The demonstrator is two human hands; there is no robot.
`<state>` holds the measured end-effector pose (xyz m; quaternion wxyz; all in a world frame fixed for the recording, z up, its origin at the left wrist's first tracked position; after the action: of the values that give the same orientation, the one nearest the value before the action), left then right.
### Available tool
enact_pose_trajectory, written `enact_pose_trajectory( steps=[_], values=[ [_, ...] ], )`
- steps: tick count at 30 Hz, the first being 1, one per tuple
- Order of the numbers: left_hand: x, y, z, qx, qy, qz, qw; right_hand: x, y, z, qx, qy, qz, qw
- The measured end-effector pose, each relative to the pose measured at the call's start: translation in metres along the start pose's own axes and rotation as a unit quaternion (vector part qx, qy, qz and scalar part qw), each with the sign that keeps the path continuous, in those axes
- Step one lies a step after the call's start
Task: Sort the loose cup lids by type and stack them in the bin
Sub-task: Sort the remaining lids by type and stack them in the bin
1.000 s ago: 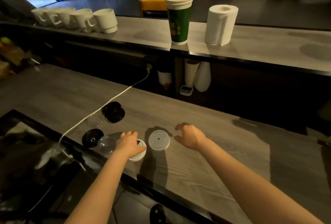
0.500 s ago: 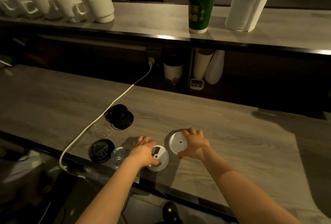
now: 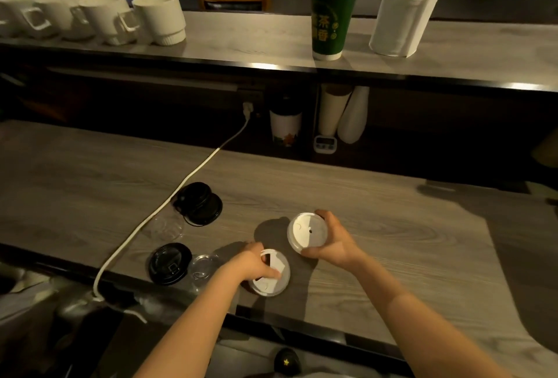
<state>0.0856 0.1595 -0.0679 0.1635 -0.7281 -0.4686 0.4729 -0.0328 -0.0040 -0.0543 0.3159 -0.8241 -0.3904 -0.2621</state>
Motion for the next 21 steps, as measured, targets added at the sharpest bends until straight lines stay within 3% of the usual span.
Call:
enact_pose_trajectory(
  steps=[3, 6, 9, 11, 16, 21],
  values=[
    [-0.012, 0.004, -0.01, -0.1, -0.189, 0.033, 0.976, 0.012, -0.001, -0.005, 0.002, 0.021, -0.032, 0.999],
    [-0.031, -0.004, -0.018, -0.083, -0.48, 0.049, 0.872, 0.03, 0.0, -0.011, 0.007, 0.006, -0.073, 0.997],
    [-0.043, -0.018, -0.021, 0.009, -0.626, 0.08, 0.776, 0.048, -0.002, -0.014, 0.0, 0.009, -0.121, 0.993],
    [-0.046, -0.026, -0.022, 0.028, -0.634, 0.102, 0.766, 0.058, -0.003, -0.012, -0.002, -0.028, -0.158, 0.987],
    [-0.038, -0.042, -0.036, 0.002, -0.575, 0.145, 0.806, 0.075, -0.003, -0.01, -0.003, -0.097, -0.193, 0.976],
    [-0.019, -0.052, -0.055, 0.021, -0.554, 0.157, 0.817, 0.098, 0.003, -0.002, 0.032, -0.167, -0.247, 0.954]
  ],
)
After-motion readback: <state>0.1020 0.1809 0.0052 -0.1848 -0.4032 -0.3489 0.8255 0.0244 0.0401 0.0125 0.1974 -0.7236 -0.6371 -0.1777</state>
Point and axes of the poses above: each hand's wrist, its own y-axis towards the middle knuckle, its own z-axis out of the palm, x = y × z, the point moved 2 cm from there along y, towards the middle knuckle, and after that the axes turned 13 degrees about -y, right-handed, at the moved point
